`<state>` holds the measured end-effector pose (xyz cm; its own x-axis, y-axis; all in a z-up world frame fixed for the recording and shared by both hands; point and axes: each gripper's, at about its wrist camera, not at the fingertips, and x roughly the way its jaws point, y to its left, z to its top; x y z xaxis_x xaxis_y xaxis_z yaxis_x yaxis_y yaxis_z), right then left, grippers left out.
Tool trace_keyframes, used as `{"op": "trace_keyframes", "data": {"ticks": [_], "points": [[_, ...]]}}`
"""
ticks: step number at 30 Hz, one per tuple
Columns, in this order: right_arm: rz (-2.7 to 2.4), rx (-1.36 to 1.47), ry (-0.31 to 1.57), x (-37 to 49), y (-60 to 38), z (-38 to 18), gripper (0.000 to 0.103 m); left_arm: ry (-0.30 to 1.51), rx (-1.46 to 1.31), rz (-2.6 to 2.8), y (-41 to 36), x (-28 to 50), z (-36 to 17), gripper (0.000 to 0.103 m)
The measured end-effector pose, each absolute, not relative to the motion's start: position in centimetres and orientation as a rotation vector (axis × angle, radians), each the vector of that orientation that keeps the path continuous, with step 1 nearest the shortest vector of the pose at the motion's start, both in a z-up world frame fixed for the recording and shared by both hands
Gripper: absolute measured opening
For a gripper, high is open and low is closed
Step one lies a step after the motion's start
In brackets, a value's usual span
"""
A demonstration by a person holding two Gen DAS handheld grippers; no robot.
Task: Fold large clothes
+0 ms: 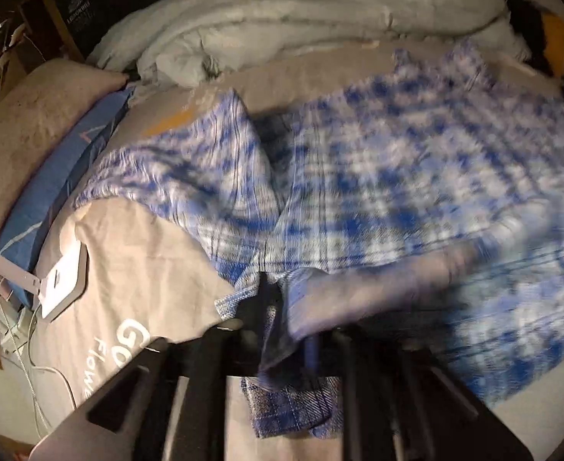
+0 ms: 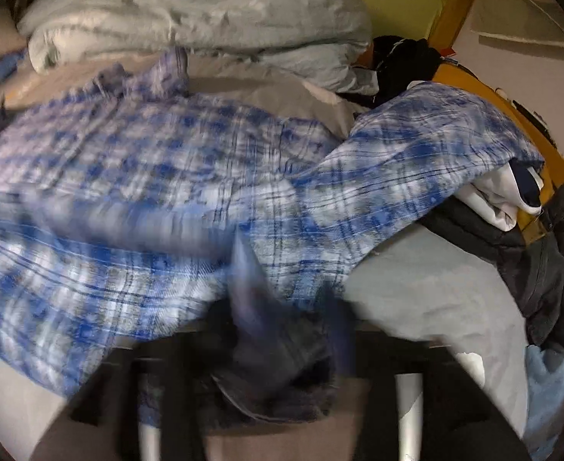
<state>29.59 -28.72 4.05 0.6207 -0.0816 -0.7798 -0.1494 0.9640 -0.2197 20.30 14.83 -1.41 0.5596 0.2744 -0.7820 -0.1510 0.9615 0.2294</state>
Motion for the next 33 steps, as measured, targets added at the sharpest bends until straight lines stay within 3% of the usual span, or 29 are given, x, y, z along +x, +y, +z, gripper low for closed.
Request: {"op": "trace_keyframes", "data": {"ticks": [1,2,3,4,6,13,20,23,25,27,30,33], "points": [[0.050,-0.238,0.880,29.1,-29.3,4.6,0.087,0.910,0.116,0.222,14.9,19.6,-0.6,0.052],[0.056,-0.210,0.870,28.9,-29.8,5.0,0.087,0.879,0.093,0.207,15.0,19.1,0.1,0.081],[0.065,-0.174,0.863,28.5,-30.3,5.5,0.090,0.838,0.064,0.195,15.1,18.3,0.9,0.100],[0.070,-0.136,0.853,28.1,-30.9,6.1,0.098,0.798,0.039,0.186,15.2,17.6,1.6,0.103],[0.060,-0.086,0.836,27.4,-31.9,6.9,0.103,0.761,0.000,0.160,15.4,16.6,2.7,0.103],[0.102,-0.033,0.867,25.4,-33.6,7.7,0.103,0.794,-0.061,0.179,16.0,15.3,2.7,0.103],[0.116,-0.241,1.019,25.7,-31.4,3.6,0.101,0.864,-0.030,0.185,15.3,15.4,0.8,0.103],[0.130,-0.187,1.040,26.5,-31.9,3.0,0.078,0.864,0.011,0.201,15.0,15.7,0.3,0.103],[0.137,-0.180,1.014,26.8,-32.1,3.1,0.044,0.867,0.027,0.213,15.0,15.8,0.1,0.103],[0.121,-0.194,0.968,26.9,-32.2,3.5,0.022,0.872,0.021,0.212,15.2,15.9,0.0,0.103],[0.048,-0.134,0.951,27.9,-33.7,4.0,0.009,0.870,0.007,0.204,15.3,15.9,0.1,0.103],[-0.045,-0.037,0.973,28.5,-36.6,3.8,0.006,0.871,0.010,0.196,15.1,15.8,0.1,0.103]]}}
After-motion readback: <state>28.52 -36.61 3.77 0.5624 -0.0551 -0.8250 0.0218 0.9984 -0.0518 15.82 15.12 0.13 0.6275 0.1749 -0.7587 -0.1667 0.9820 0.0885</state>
